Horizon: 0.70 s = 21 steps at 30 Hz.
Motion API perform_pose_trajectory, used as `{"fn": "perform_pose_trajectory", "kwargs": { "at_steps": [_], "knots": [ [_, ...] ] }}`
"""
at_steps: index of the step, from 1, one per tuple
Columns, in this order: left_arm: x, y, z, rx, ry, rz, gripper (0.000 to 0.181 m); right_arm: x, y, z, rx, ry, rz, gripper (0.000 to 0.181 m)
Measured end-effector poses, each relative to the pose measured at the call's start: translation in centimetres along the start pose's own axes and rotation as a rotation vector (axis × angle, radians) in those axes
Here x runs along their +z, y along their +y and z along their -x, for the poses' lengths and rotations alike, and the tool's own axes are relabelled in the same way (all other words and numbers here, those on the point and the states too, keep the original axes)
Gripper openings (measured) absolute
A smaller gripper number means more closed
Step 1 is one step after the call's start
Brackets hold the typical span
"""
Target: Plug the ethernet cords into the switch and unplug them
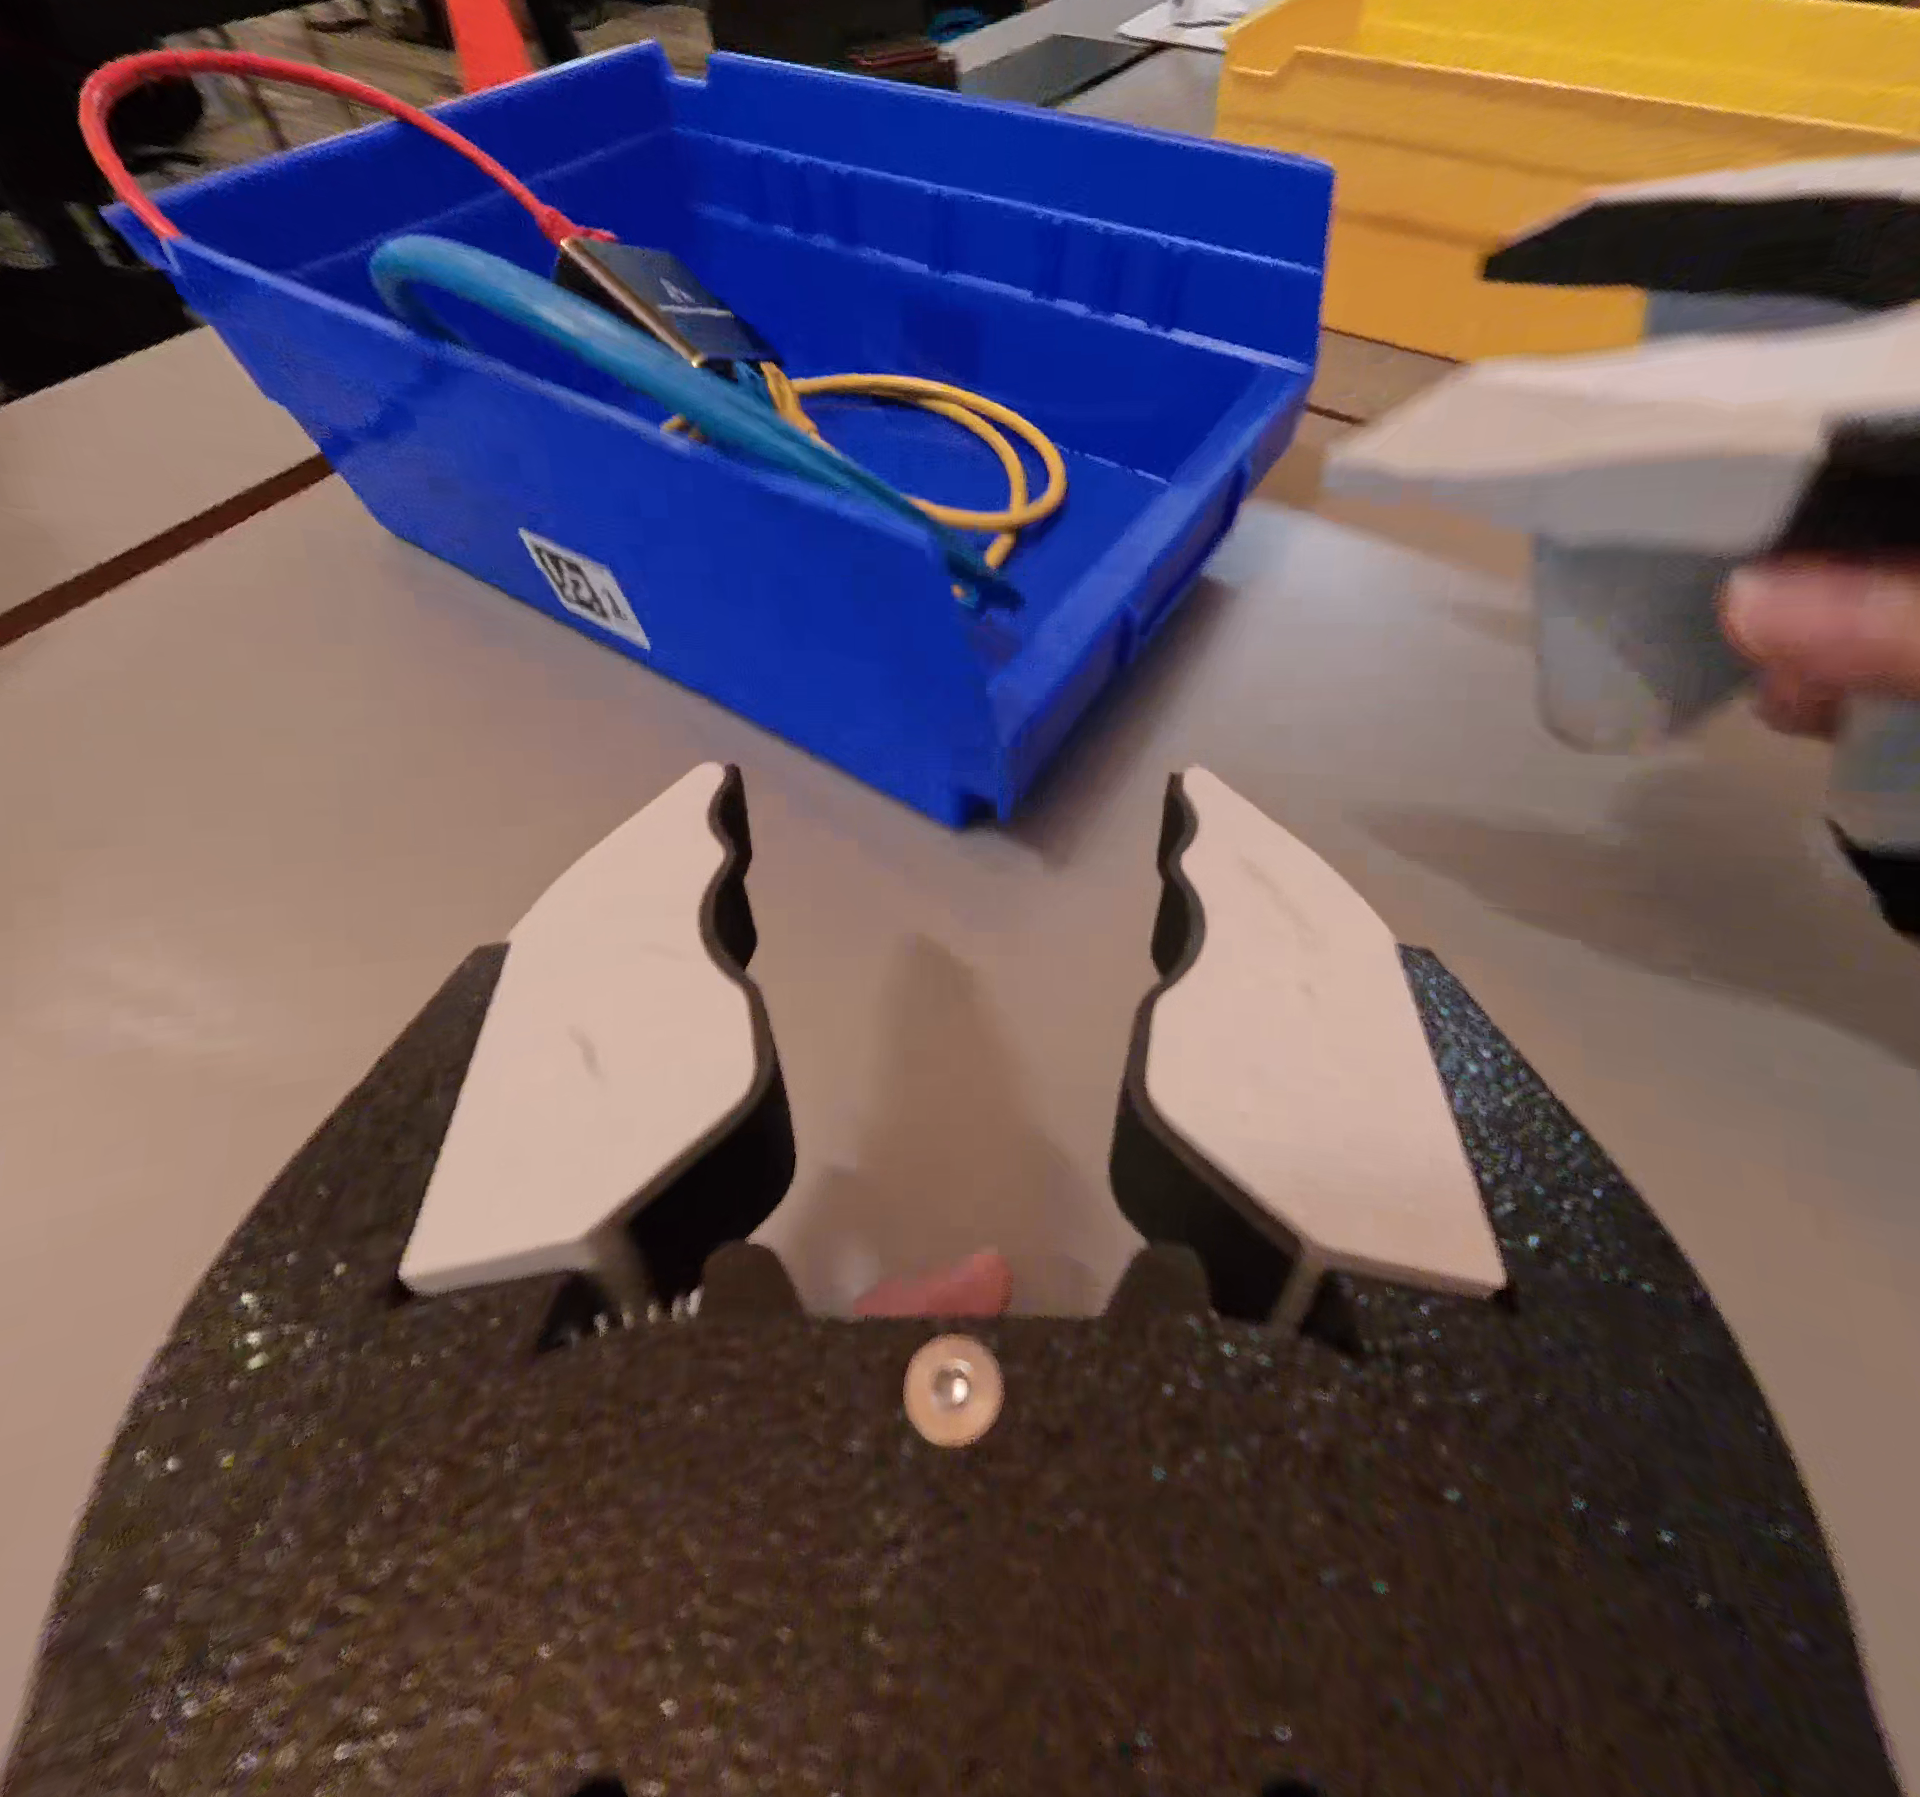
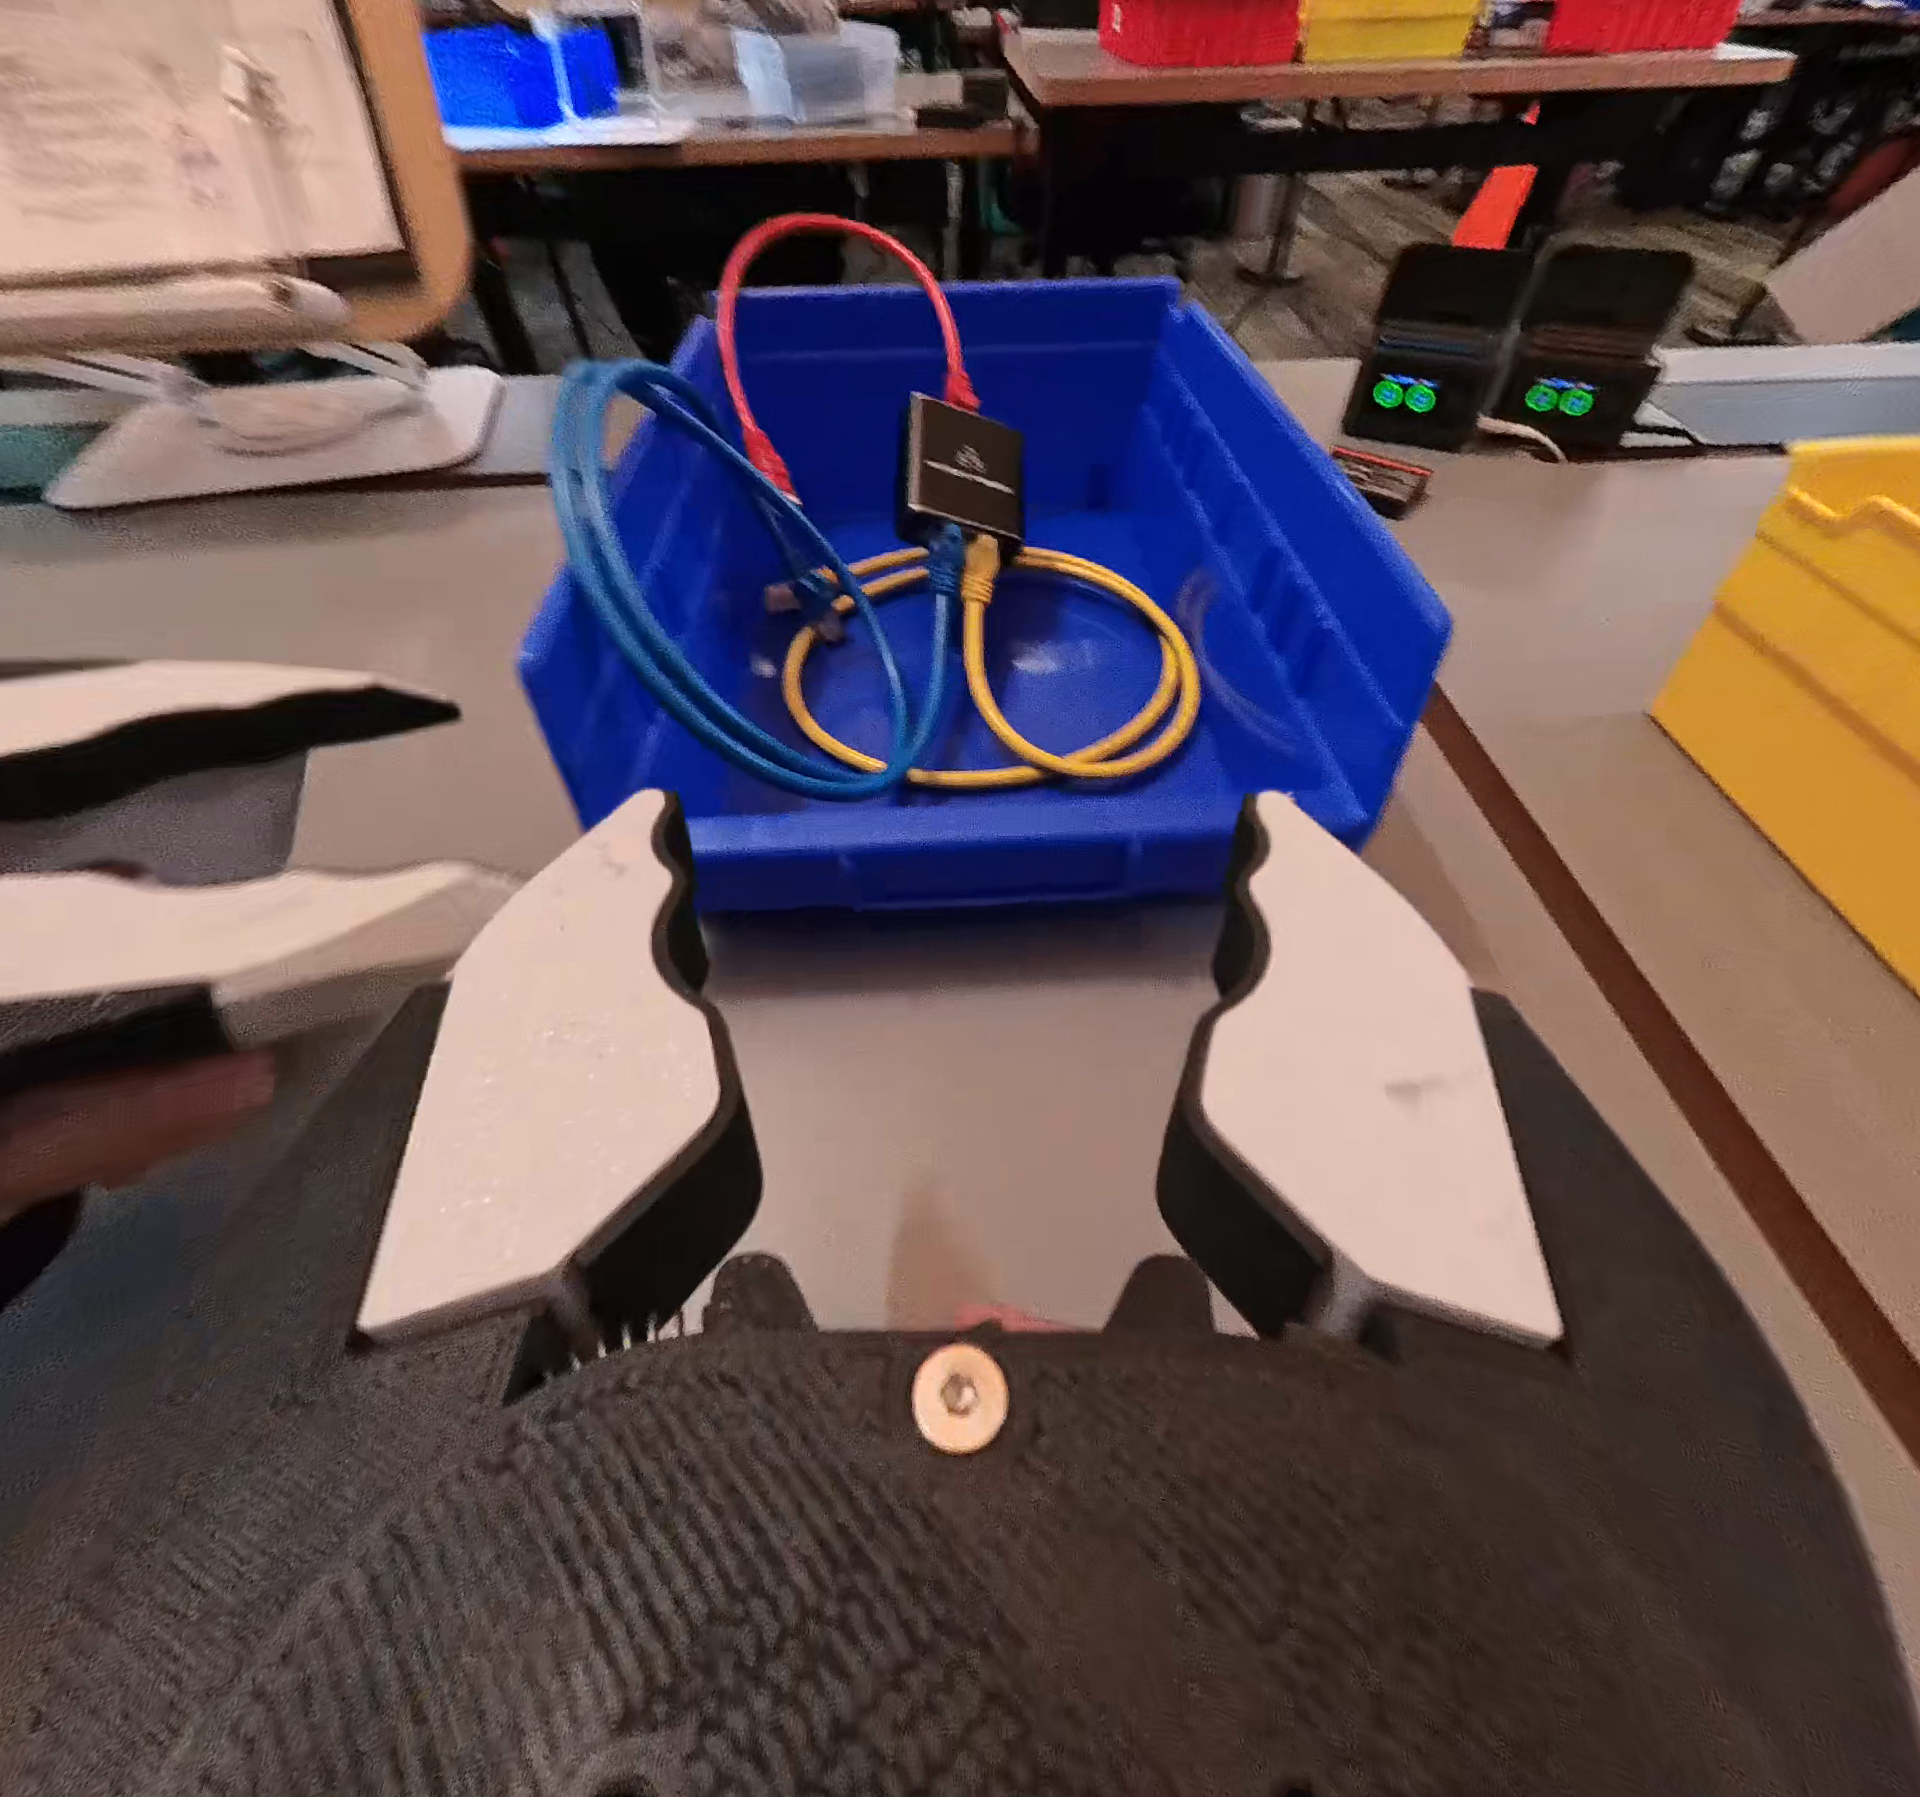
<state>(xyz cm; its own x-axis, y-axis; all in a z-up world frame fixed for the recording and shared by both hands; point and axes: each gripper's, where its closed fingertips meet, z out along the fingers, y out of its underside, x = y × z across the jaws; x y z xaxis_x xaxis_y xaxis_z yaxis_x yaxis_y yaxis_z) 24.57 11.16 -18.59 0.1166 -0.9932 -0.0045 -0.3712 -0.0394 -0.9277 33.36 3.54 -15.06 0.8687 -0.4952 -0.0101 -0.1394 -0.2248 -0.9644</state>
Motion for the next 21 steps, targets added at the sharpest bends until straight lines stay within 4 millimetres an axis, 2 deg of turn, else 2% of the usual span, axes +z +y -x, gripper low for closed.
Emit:
{"fn": "perform_pose_trajectory", "kwargs": {
  "at_steps": [4, 7, 8, 11, 14, 15, 16, 17, 18, 19, 21],
  "knots": [
    [4.2, -1.1, 1.2, -0.037, -0.150, 0.007, 0.068, -0.2, 0.7, -2.4, 0.009, 0.078, 0.023, 0.097],
    [5.6, -1.0, 2.5, -0.004, -0.202, 0.016, 0.048, -0.4, 0.7, -3.1, 0.021, 0.087, 0.020, 0.095],
    [5.5, -1.2, 2.8, 0.026, -0.214, 0.004, 0.036, -0.3, 0.7, -3.2, 0.022, 0.087, 0.018, 0.095],
    [3.7, -0.5, 5.9, 0.130, -0.373, 0.000, 0.017, -0.2, 0.8, -3.3, 0.021, 0.101, 0.031, 0.094],
    [0.8, 0.5, 8.8, 0.063, -0.400, -0.011, 0.008, 0.2, 1.2, -2.9, 0.013, 0.102, 0.067, 0.094],
    [-0.3, 1.0, 9.6, 0.044, -0.388, -0.012, 0.006, 0.2, 1.1, -2.3, 0.004, 0.082, 0.075, 0.100],
    [-1.5, 1.5, 10.4, 0.037, -0.378, -0.012, 0.005, 0.4, 0.9, -1.0, -0.004, 0.022, 0.076, 0.115],
    [-2.7, 2.0, 11.0, 0.042, -0.365, -0.014, 0.005, 0.5, 0.6, 0.2, -0.006, -0.026, 0.080, 0.111],
    [-4.0, 2.6, 11.6, 0.046, -0.358, -0.014, 0.005, 0.5, 0.2, 1.0, -0.008, -0.035, 0.072, 0.097],
    [-5.4, 3.2, 12.2, 0.051, -0.364, -0.011, 0.005, 0.4, -0.5, 1.9, -0.015, -0.042, 0.060, 0.090],
    [-8.4, 4.4, 13.4, 0.054, -0.378, -0.006, 0.005, -0.1, -2.3, 5.0, -0.034, -0.135, 0.018, 0.091]
  ]
}}
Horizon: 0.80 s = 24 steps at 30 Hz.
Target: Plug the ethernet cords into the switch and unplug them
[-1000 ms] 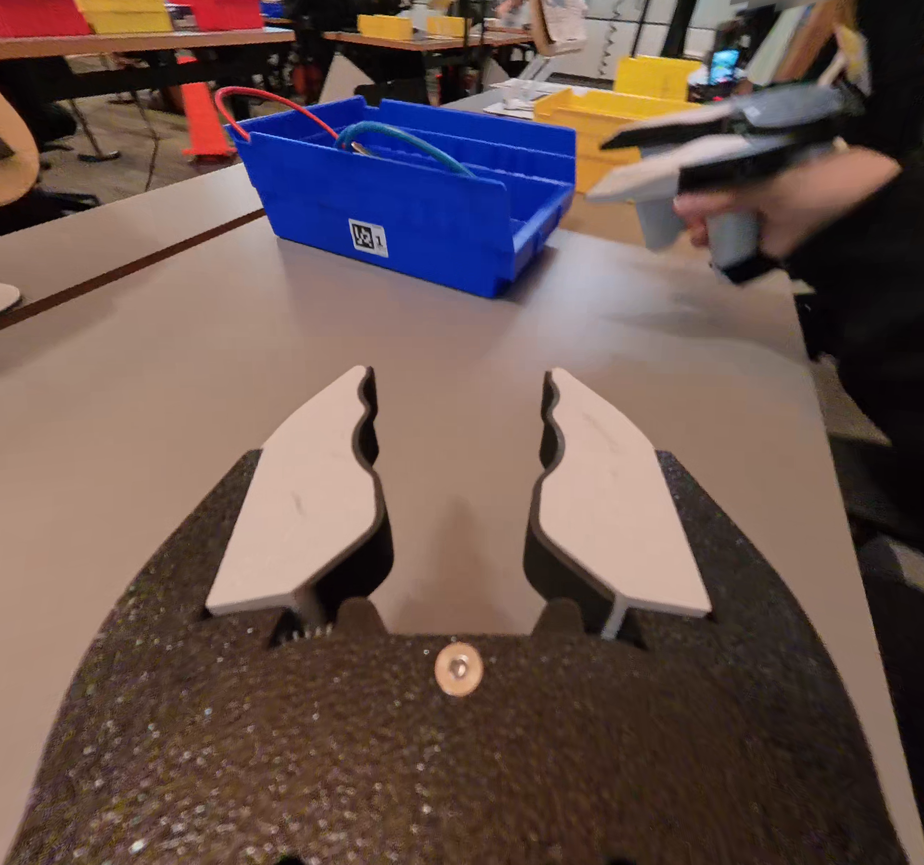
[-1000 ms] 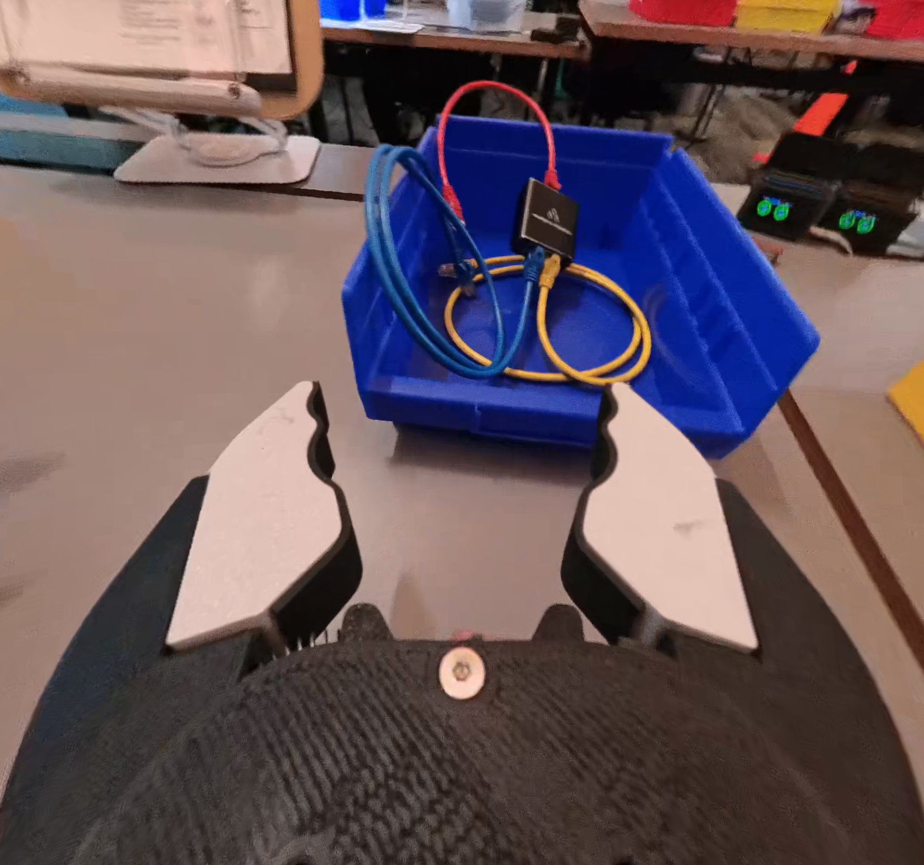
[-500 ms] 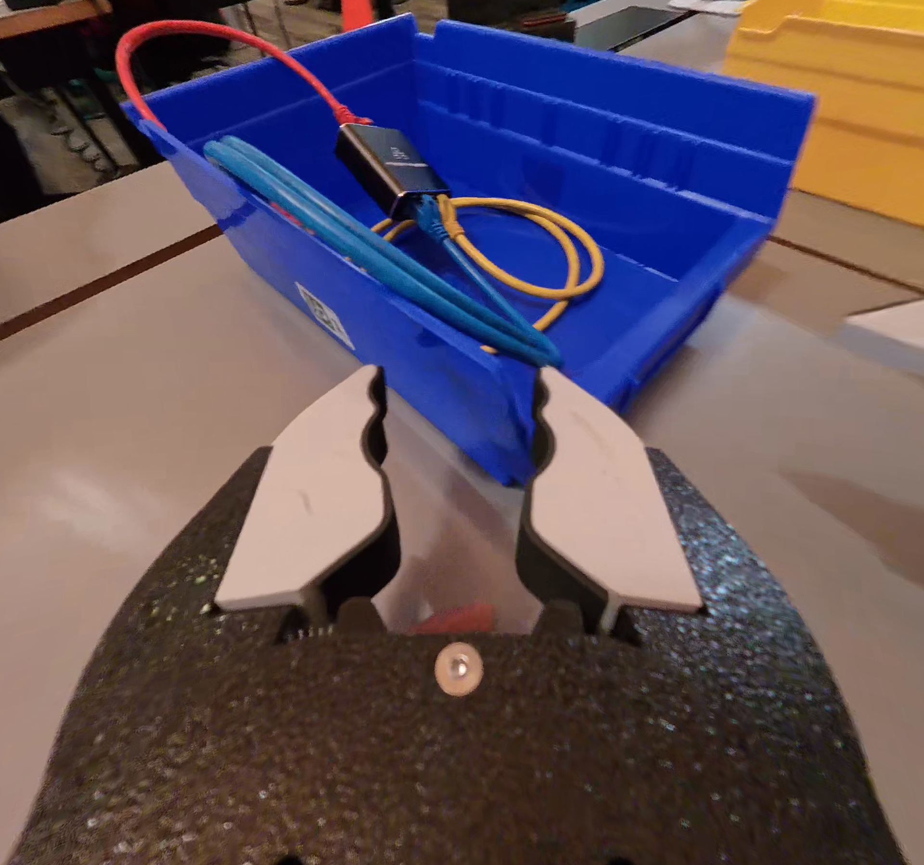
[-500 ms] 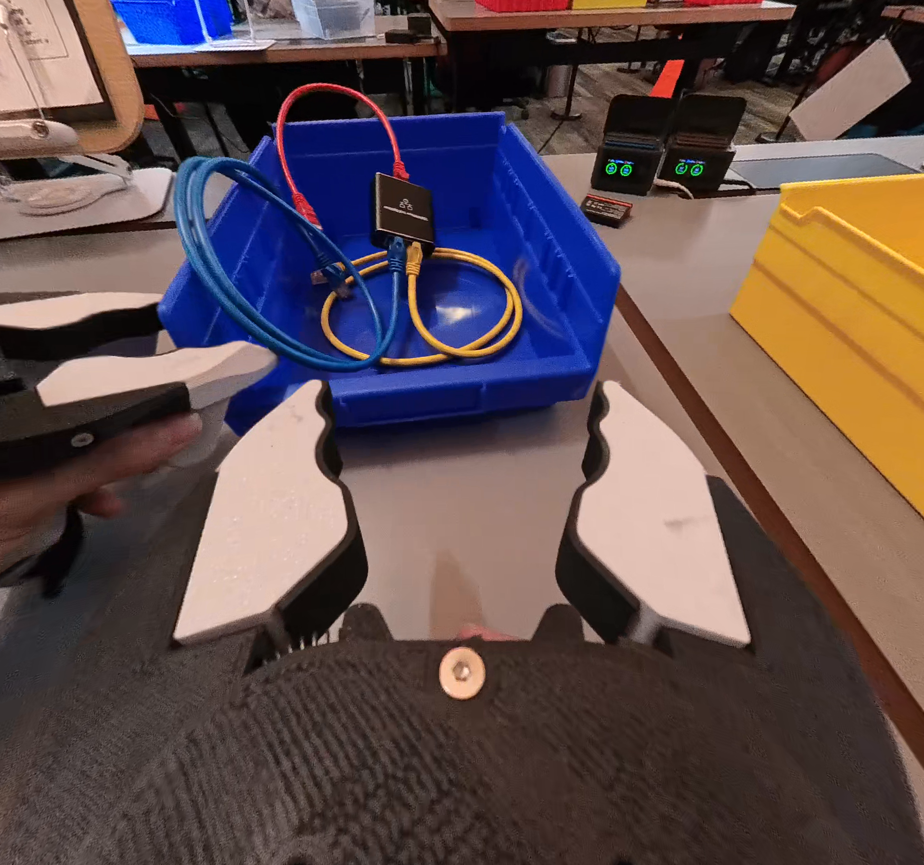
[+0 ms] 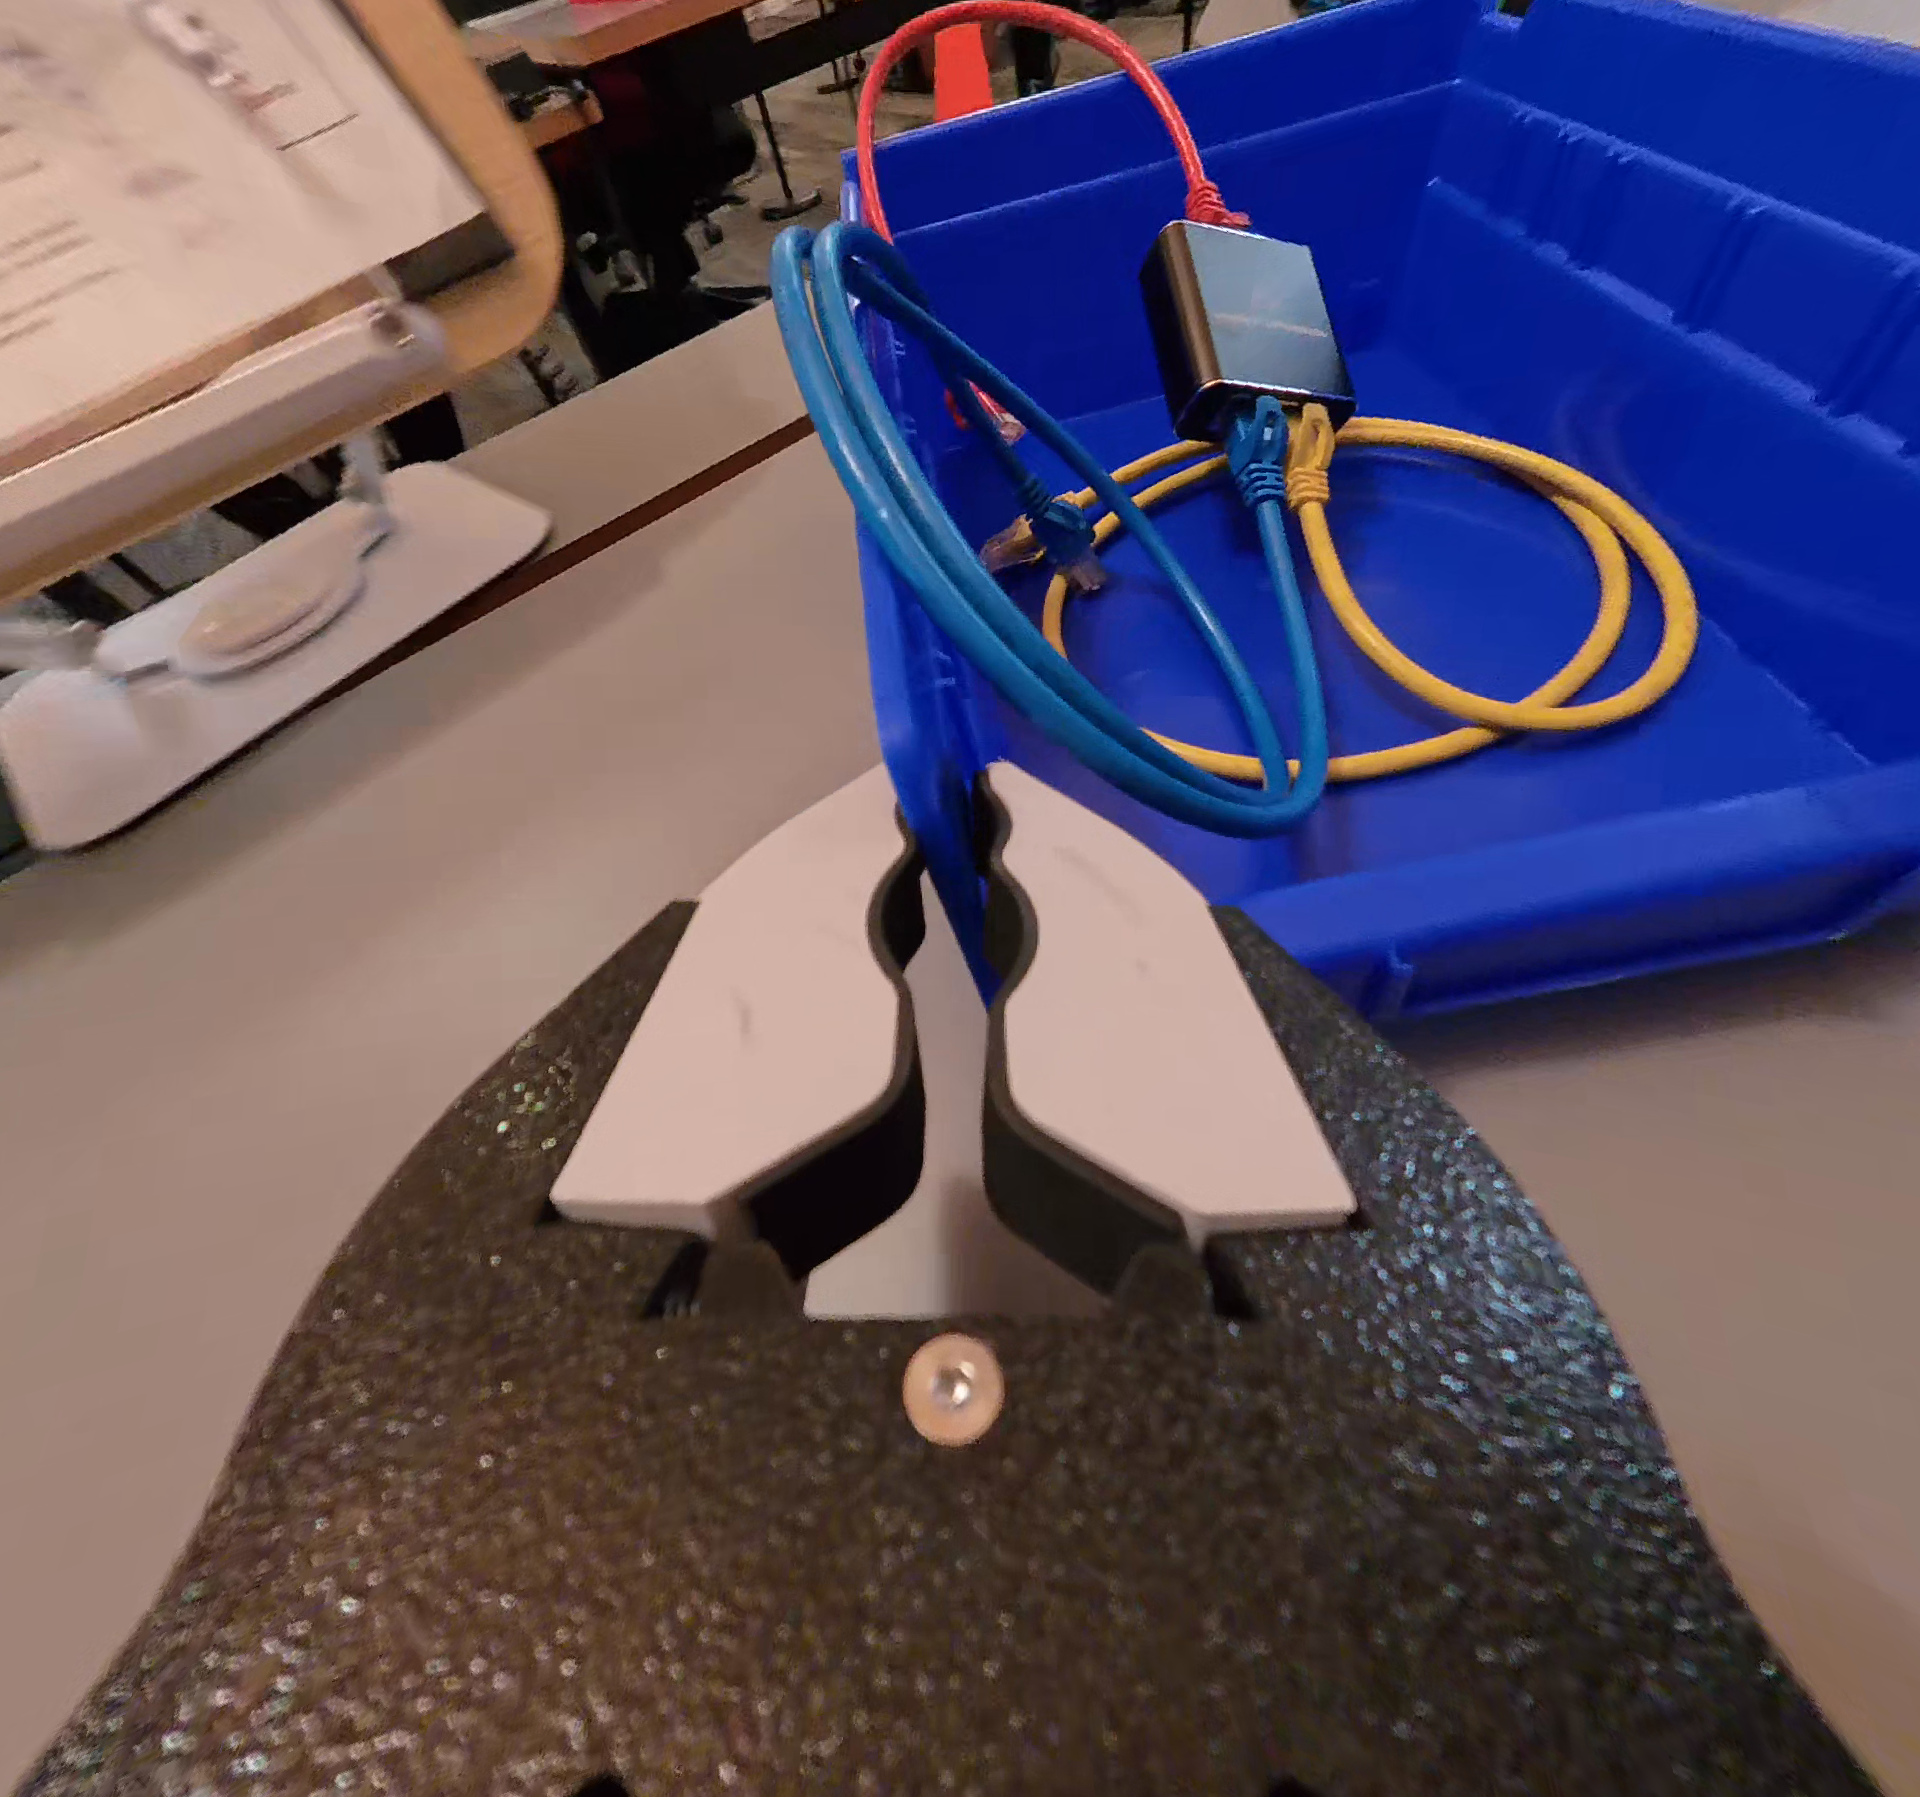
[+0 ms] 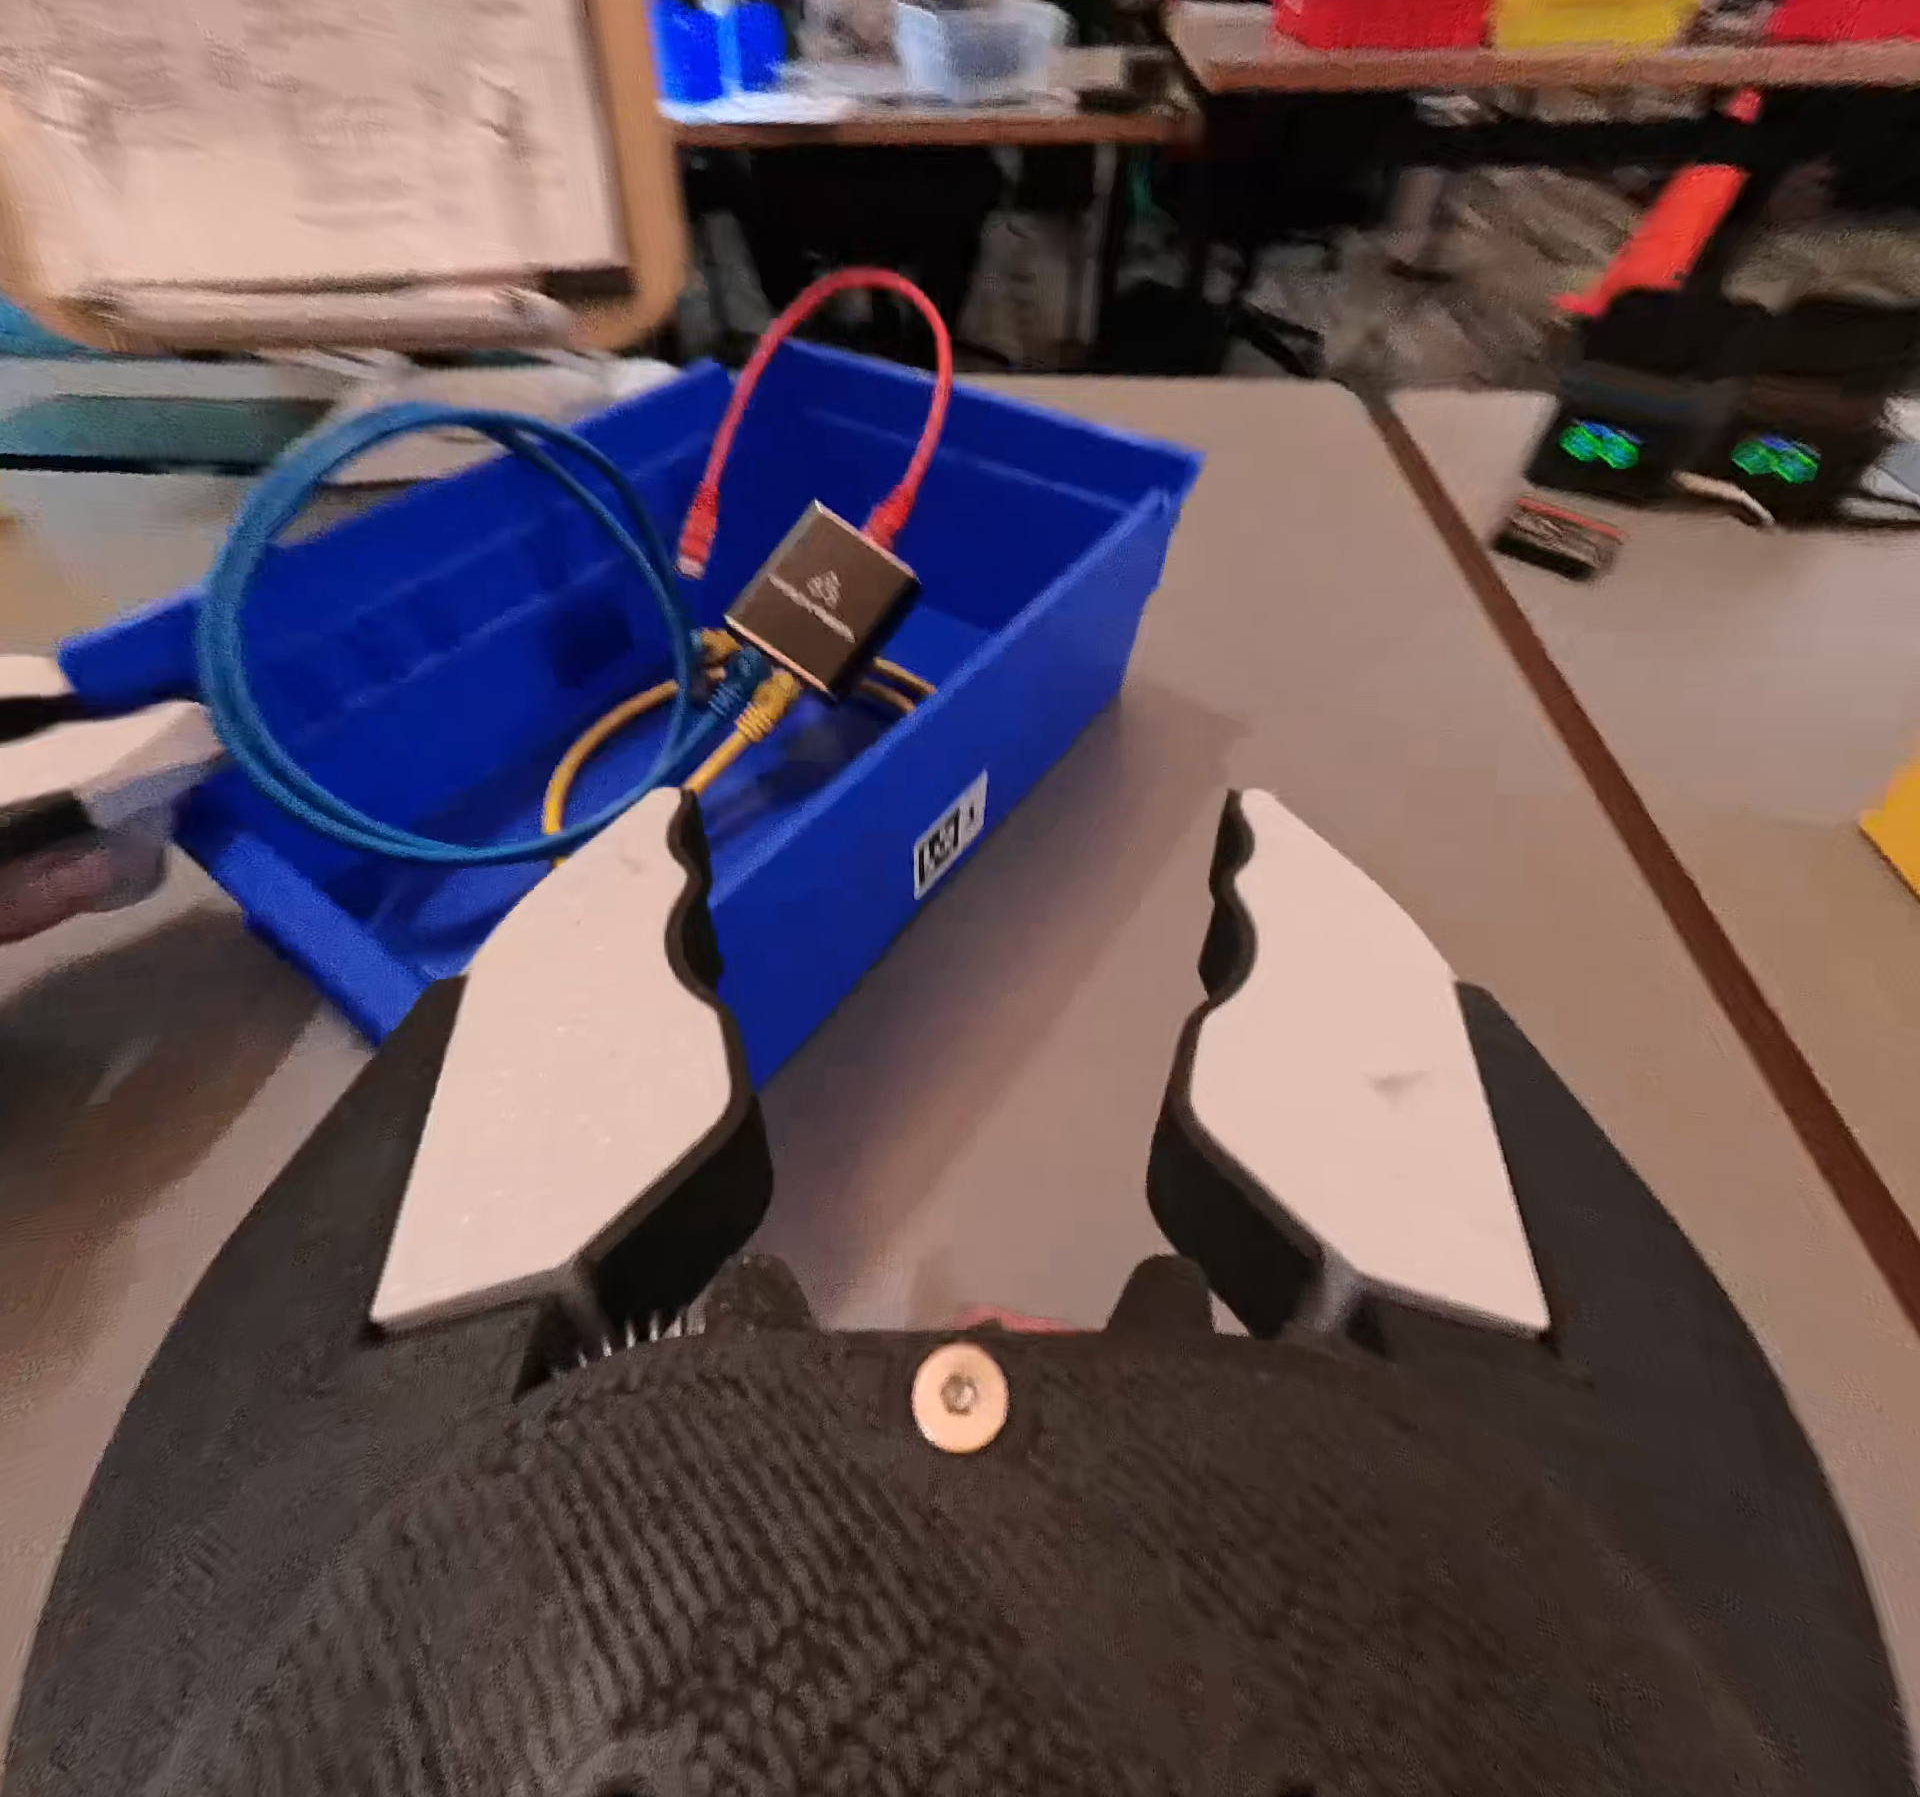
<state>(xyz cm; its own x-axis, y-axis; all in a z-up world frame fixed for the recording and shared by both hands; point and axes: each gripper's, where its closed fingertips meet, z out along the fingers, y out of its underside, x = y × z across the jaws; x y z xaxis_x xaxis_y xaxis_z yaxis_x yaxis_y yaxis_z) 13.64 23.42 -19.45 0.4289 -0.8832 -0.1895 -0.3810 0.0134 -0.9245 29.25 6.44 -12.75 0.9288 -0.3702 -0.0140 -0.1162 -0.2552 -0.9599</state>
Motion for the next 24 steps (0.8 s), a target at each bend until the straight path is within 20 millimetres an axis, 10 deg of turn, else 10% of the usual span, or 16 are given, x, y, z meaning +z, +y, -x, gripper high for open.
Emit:
{"fn": "perform_pose_trajectory", "kwargs": {
  "at_steps": [8, 16, 21, 24],
  "knots": [
    [-11.3, 5.9, 9.1, -0.097, -0.151, 0.024, 0.005, 0.4, -3.8, 17.9, -0.117, -0.448, -0.065, 0.088],
    [-19.8, 9.8, 14.7, -0.166, -0.337, 0.042, 0.005, 5.7, -10.0, 38.0, -0.073, -0.887, 0.107, 0.090],
    [-20.9, 10.5, 15.8, -0.180, -0.374, 0.055, 0.005, 11.2, -7.6, 49.4, -0.027, -1.005, 0.503, 0.087],
    [-21.1, 10.9, 16.4, -0.162, -0.395, 0.069, 0.005, 15.0, -4.6, 52.7, -0.016, -0.880, 0.691, 0.083]
  ]
}}
